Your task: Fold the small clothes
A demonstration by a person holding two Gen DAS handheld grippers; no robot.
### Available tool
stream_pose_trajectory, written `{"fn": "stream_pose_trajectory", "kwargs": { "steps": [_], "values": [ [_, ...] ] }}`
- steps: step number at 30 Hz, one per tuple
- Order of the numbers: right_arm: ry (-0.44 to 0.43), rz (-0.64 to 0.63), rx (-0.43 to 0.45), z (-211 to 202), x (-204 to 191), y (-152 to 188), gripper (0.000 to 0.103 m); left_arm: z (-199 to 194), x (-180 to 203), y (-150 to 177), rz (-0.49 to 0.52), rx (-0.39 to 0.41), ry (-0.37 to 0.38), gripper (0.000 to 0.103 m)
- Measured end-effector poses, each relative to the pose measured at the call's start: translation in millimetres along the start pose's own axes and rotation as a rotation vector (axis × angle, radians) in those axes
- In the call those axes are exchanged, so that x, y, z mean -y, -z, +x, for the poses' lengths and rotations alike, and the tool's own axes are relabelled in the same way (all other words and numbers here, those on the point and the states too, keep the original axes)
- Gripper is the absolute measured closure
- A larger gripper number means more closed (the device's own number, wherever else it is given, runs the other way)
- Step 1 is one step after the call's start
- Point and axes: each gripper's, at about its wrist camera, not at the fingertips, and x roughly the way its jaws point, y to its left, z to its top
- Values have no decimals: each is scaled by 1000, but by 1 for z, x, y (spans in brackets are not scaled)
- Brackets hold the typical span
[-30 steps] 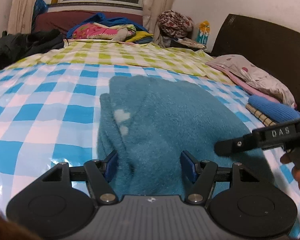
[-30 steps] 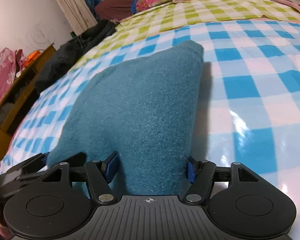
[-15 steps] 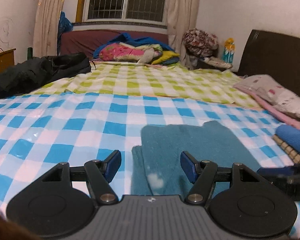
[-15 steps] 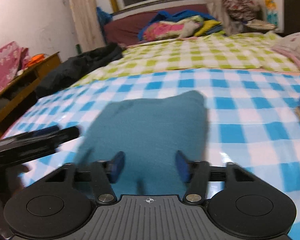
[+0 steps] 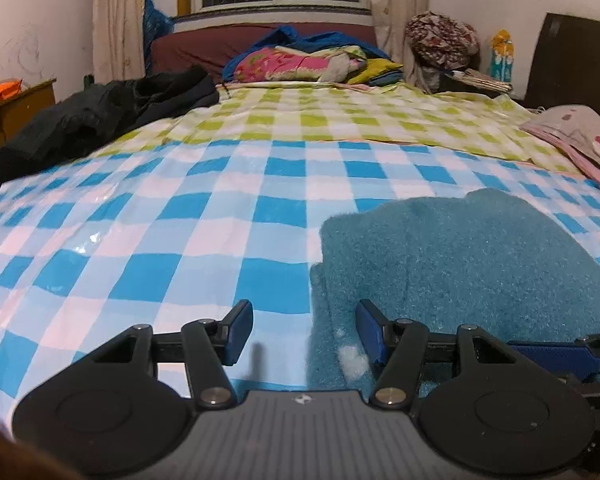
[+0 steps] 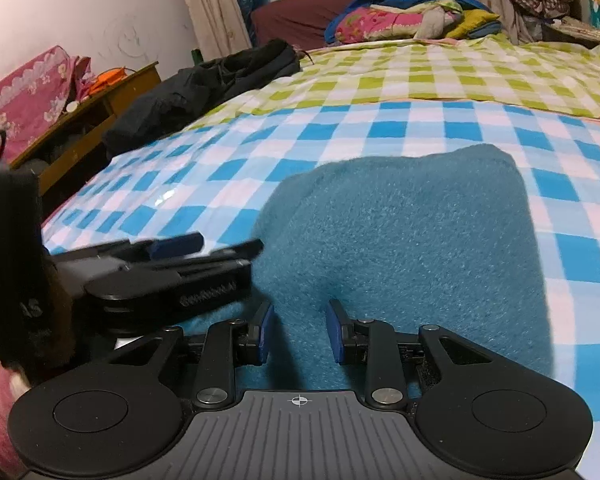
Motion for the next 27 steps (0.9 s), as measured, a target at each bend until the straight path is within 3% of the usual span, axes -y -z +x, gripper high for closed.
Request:
{"fn": "stream_pose_trajectory", "kwargs": {
  "steps": [11, 27],
  "values": [
    [0, 19, 15, -20, 2, 2, 73, -36, 0, 0, -8, -5, 8, 41],
    [51, -9, 7, -59, -10, 35, 70, -81, 4, 25, -4, -23, 20, 41]
  ]
}}
